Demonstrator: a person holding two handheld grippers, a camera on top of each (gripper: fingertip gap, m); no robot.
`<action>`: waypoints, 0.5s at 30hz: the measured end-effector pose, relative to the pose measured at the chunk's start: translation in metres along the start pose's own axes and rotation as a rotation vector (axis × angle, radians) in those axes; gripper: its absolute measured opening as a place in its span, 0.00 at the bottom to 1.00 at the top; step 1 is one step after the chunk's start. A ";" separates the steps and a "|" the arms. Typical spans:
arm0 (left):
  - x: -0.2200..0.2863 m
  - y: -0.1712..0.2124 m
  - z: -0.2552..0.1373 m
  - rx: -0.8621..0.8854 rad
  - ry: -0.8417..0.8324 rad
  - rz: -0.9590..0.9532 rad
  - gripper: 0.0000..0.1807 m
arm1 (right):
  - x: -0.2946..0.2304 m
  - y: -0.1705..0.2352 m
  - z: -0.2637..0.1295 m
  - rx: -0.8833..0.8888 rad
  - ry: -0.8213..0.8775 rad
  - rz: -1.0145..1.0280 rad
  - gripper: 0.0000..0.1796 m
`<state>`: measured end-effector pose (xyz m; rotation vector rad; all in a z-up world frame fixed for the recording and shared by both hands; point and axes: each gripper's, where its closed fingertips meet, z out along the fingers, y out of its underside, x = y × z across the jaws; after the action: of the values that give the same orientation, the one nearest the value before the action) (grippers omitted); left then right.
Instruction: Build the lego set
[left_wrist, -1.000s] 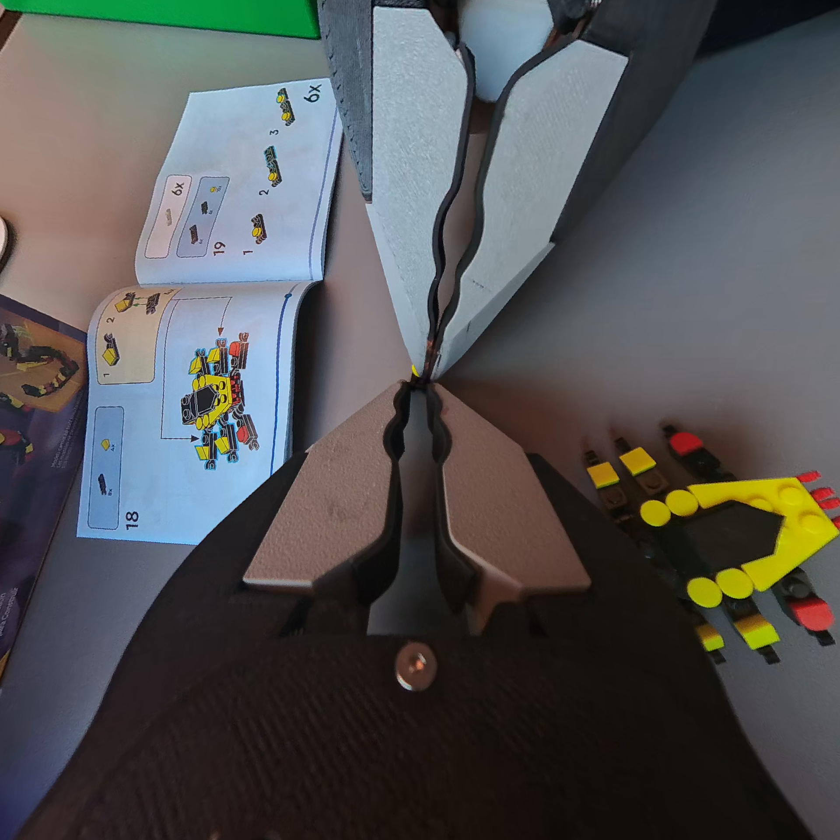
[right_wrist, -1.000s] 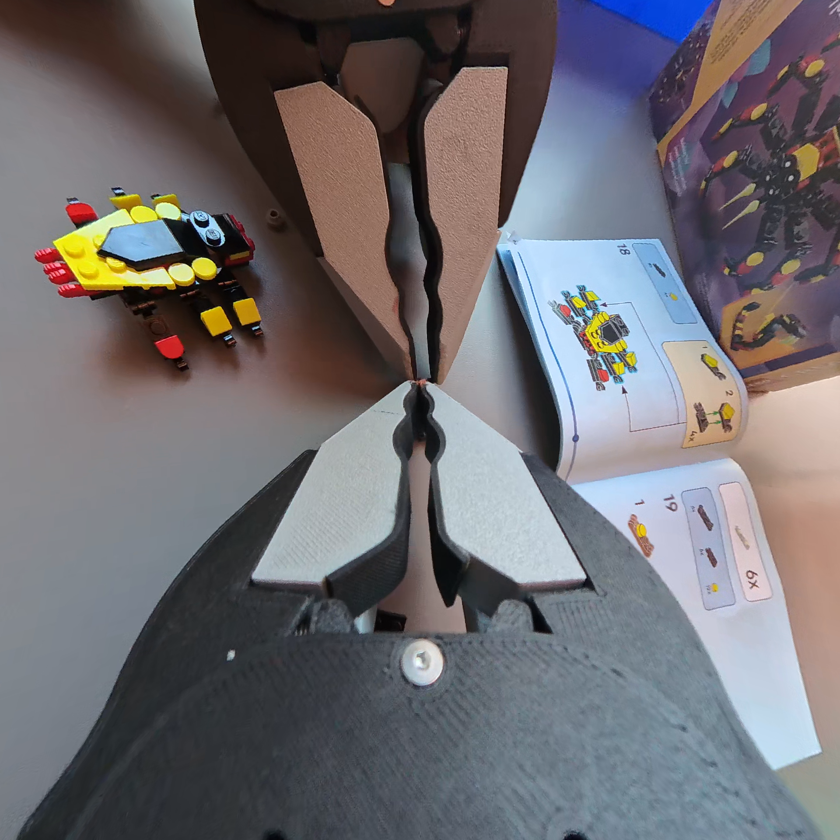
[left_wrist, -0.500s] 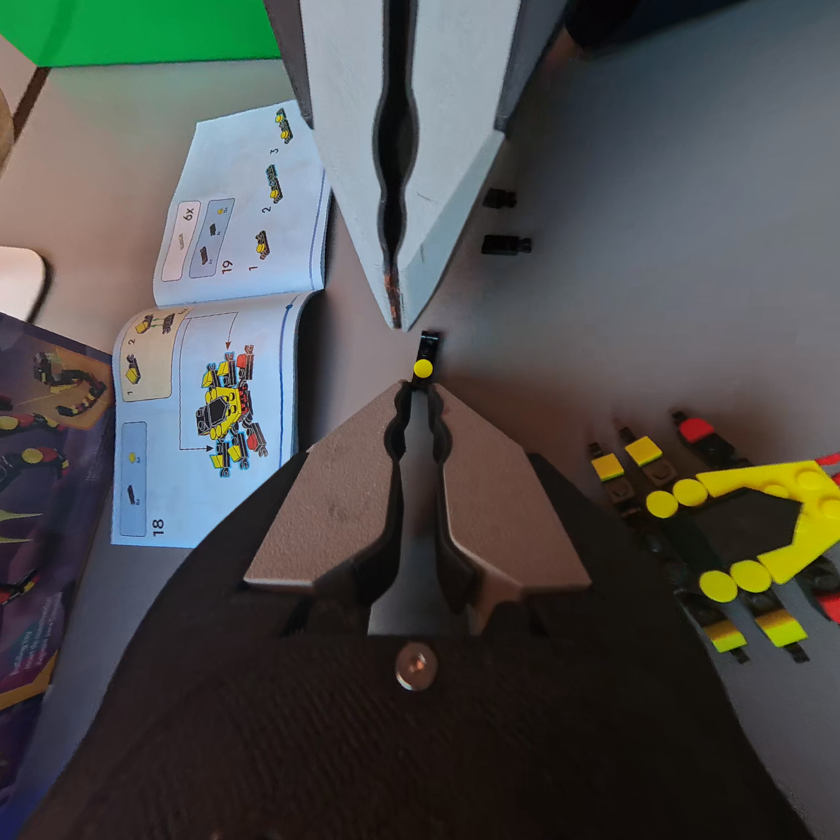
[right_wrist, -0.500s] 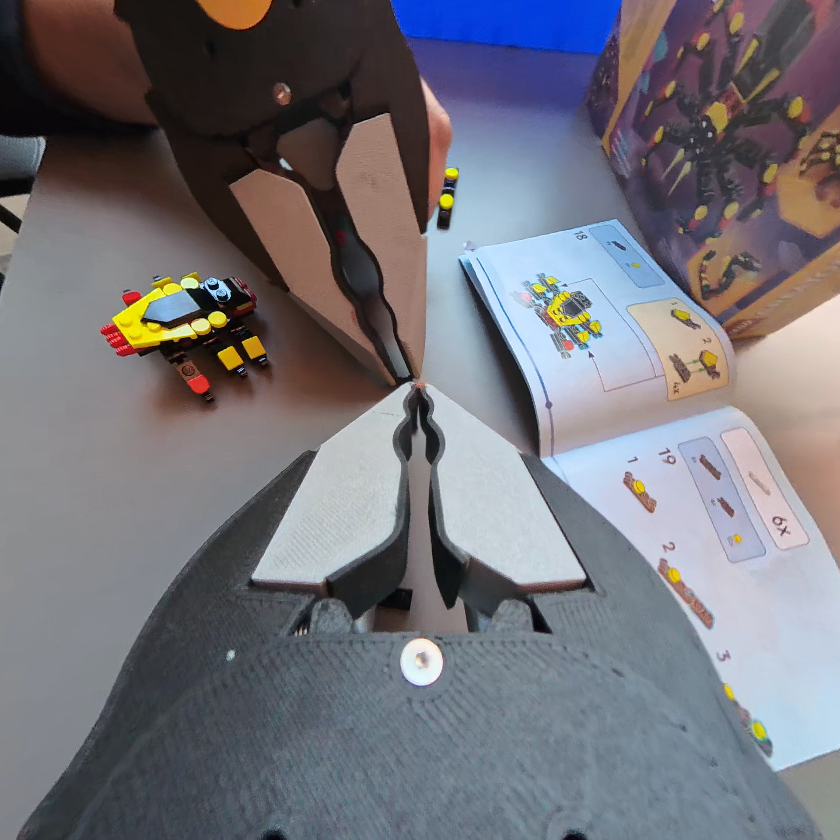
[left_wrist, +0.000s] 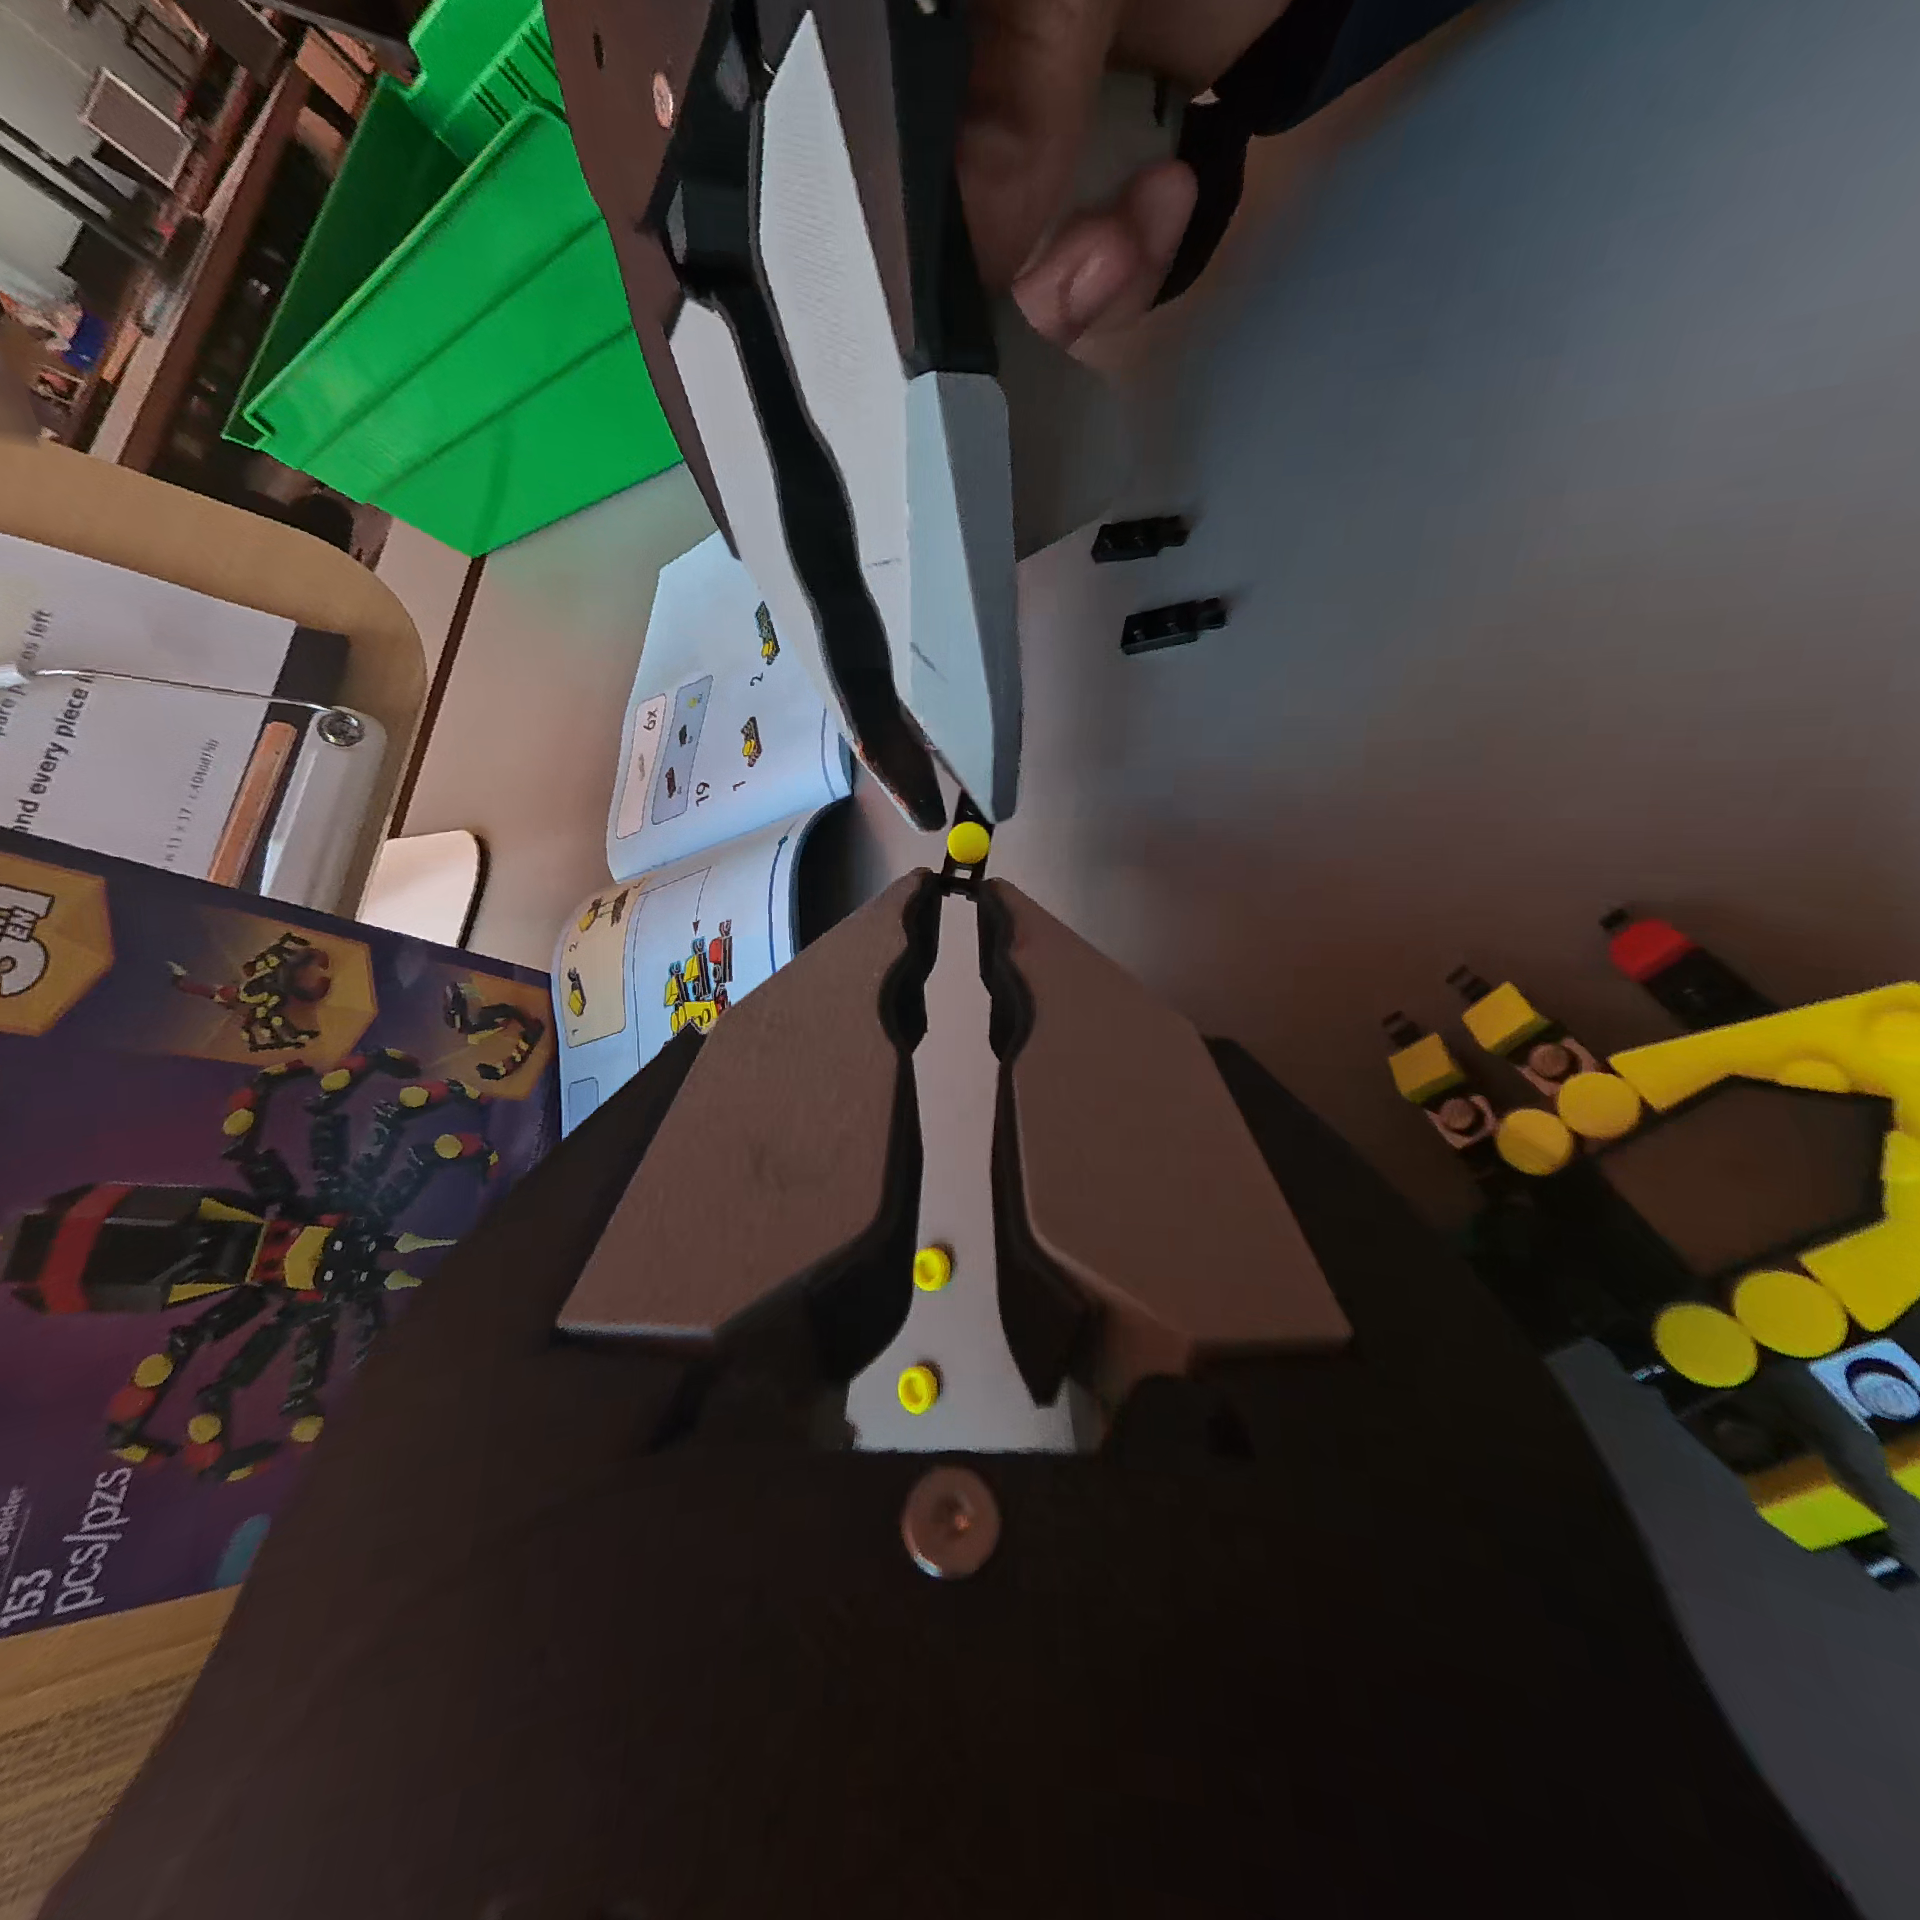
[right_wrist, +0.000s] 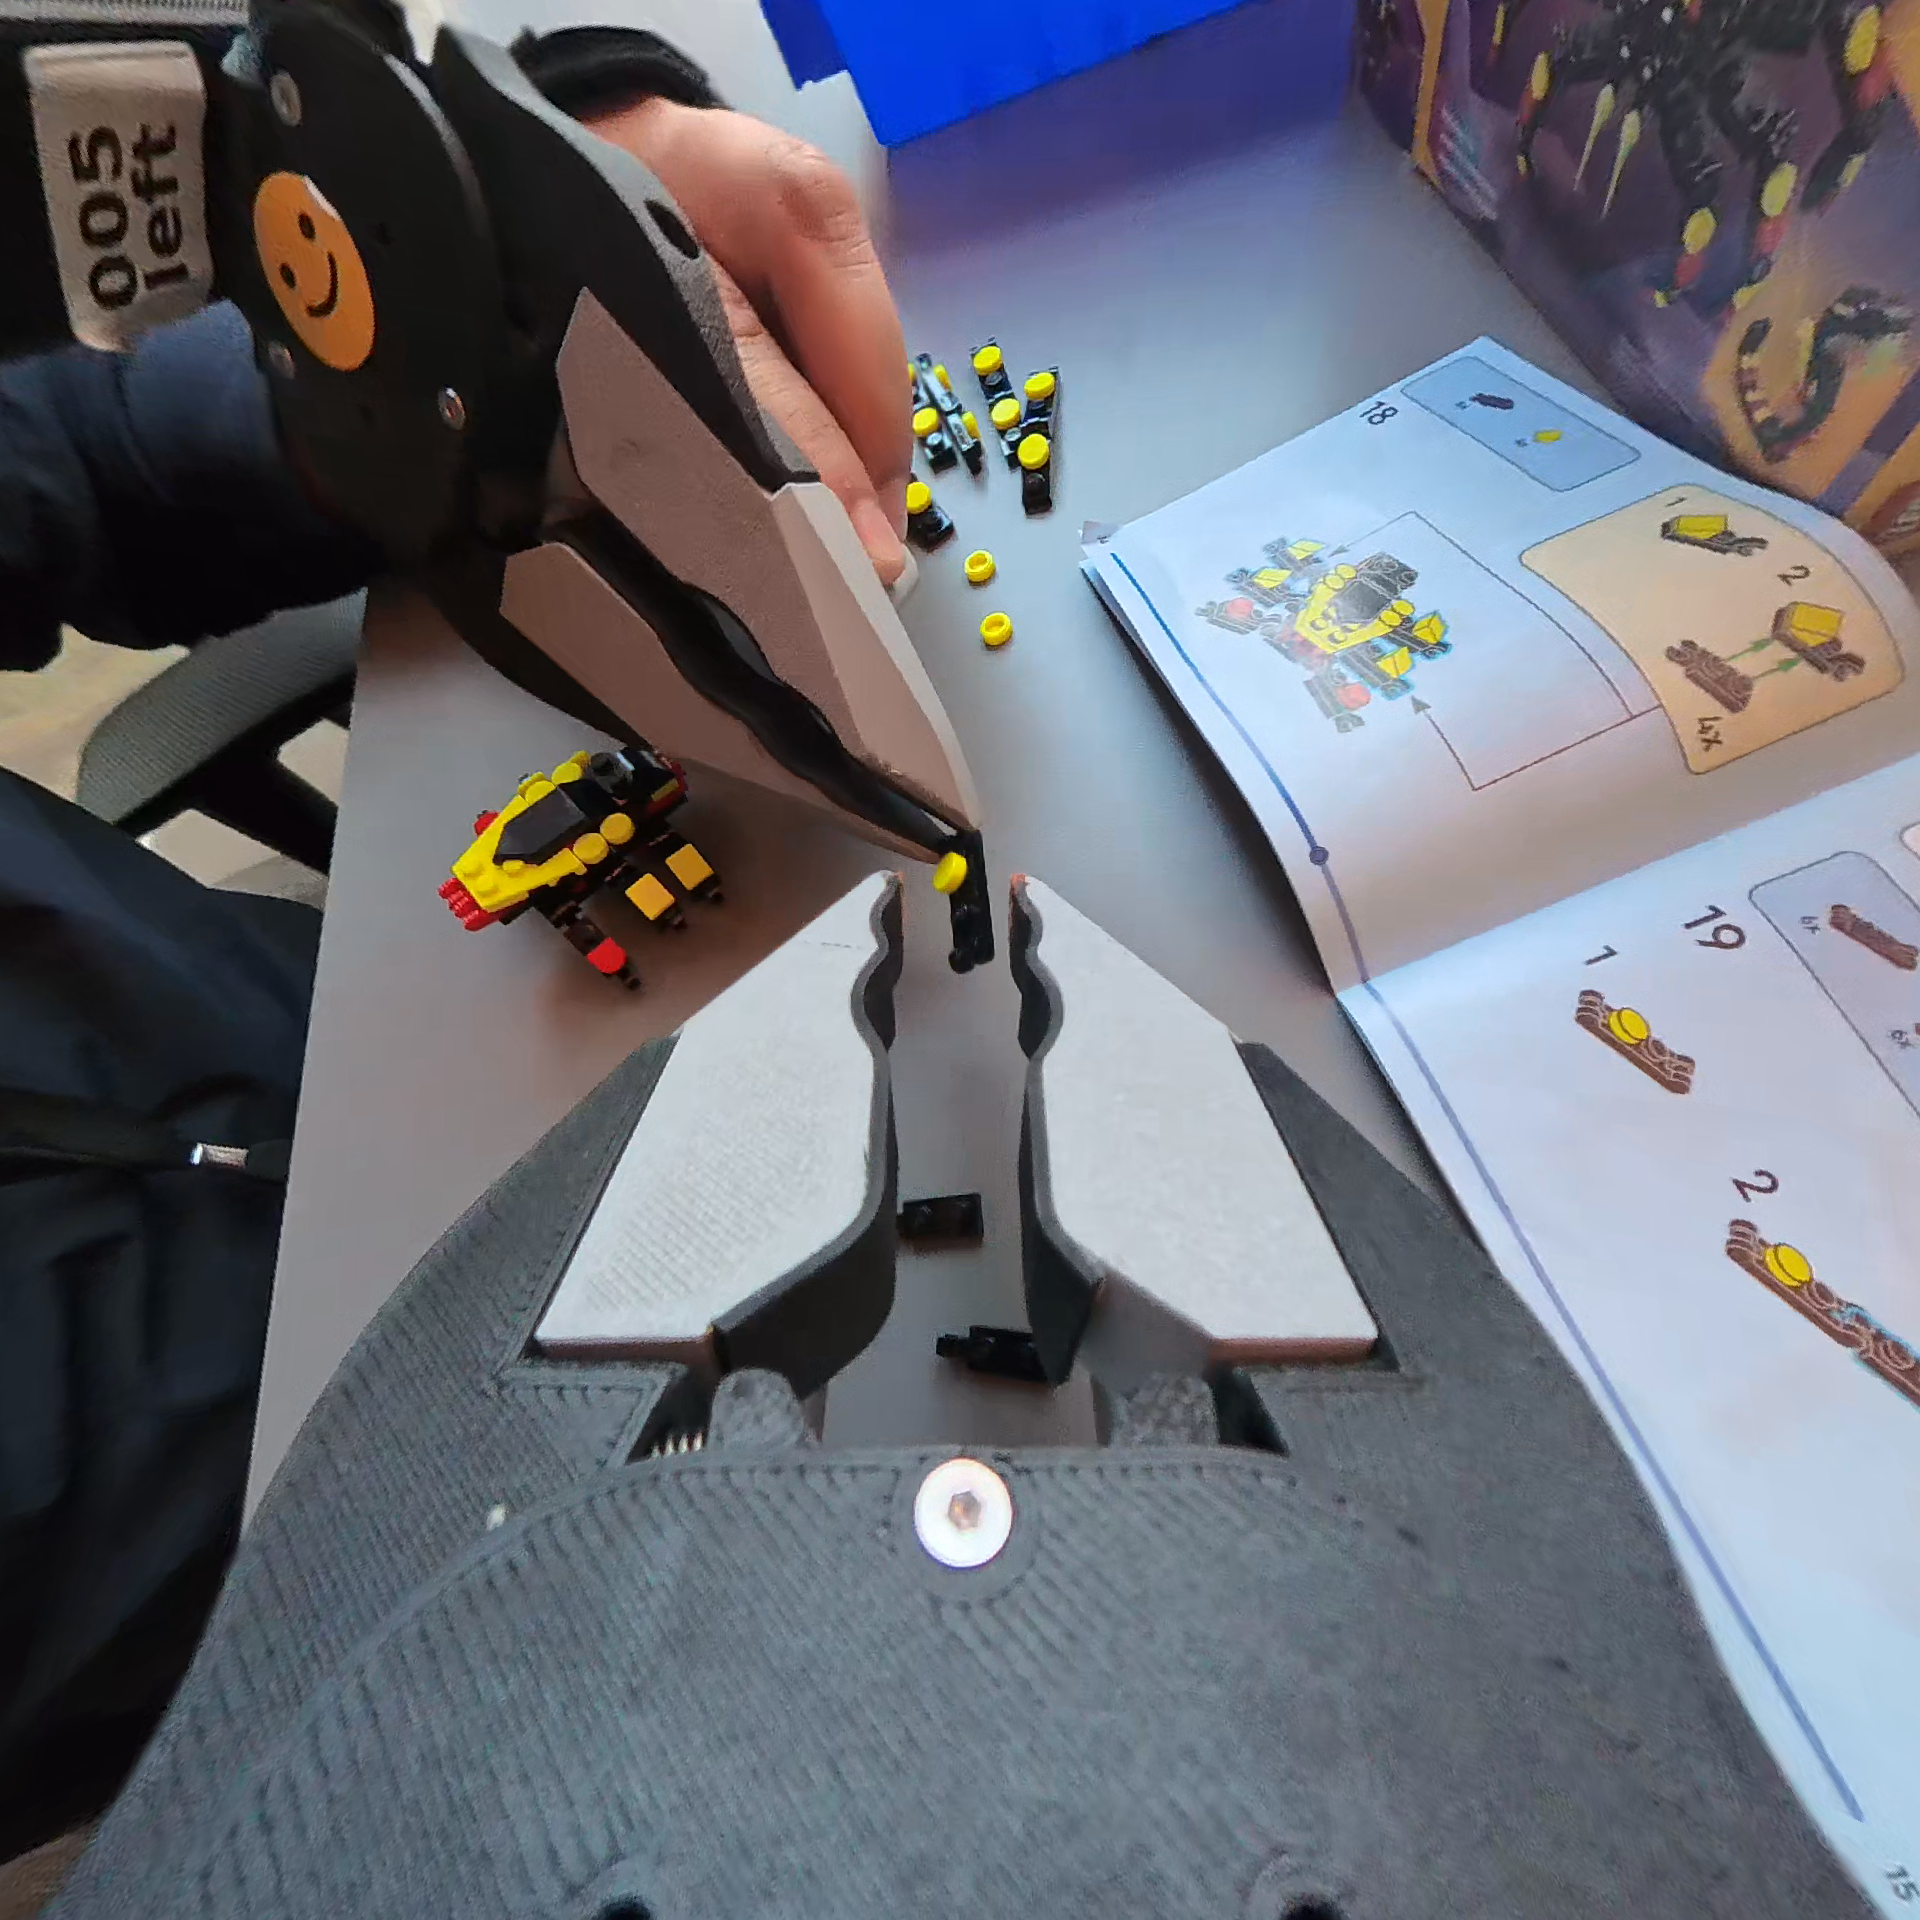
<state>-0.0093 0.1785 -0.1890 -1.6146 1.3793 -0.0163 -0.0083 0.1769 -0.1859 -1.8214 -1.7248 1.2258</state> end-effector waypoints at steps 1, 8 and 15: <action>0.000 0.001 0.000 -0.005 -0.003 0.005 0.03 | 0.001 -0.001 0.000 0.005 0.000 0.009 0.08; -0.001 0.001 0.001 -0.015 -0.010 -0.002 0.03 | 0.004 -0.002 0.002 0.011 0.000 0.044 0.03; -0.001 0.000 0.001 -0.016 -0.009 -0.003 0.02 | 0.005 -0.001 0.004 0.008 -0.005 0.057 0.03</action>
<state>-0.0087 0.1799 -0.1887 -1.6283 1.3725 0.0002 -0.0123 0.1804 -0.1885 -1.8769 -1.6791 1.2579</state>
